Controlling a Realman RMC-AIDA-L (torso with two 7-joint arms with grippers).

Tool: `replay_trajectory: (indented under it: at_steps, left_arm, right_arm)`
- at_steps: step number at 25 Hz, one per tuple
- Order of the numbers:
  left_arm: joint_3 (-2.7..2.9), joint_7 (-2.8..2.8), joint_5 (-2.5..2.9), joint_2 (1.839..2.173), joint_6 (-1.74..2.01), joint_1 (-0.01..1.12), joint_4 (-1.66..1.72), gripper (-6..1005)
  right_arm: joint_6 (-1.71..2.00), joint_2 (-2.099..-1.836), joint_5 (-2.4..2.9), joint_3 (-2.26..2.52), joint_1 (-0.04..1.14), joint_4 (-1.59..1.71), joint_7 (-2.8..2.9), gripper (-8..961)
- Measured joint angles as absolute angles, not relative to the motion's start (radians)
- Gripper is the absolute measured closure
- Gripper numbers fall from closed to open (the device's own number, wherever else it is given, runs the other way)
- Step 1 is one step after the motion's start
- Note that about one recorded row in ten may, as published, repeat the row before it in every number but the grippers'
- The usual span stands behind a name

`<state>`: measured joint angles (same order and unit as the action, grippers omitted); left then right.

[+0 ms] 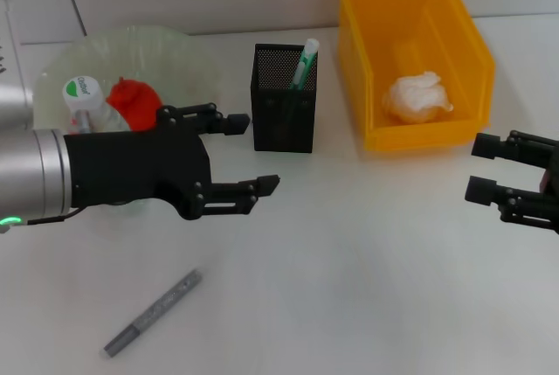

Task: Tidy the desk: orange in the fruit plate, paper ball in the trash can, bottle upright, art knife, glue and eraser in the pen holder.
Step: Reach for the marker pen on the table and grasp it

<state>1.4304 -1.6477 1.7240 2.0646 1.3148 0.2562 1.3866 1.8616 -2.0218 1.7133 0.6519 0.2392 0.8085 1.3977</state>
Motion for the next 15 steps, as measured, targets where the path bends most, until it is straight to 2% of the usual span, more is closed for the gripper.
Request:
replay_trajectory:
  at_steps: [5, 15]
  left_arm:
    - [1.403, -1.657, 1.734, 2.064, 1.315, 0.253, 1.387, 213]
    - [1.316, -1.690, 1.816, 2.066, 1.377, 0.221, 1.407, 212]
  right_arm:
    - [1.896, -2.005, 1.751, 0.654, 0.239, 0.844, 1.455, 230]
    - [1.897, -2.013, 1.828, 0.660, 0.302, 0.858, 1.491, 230]
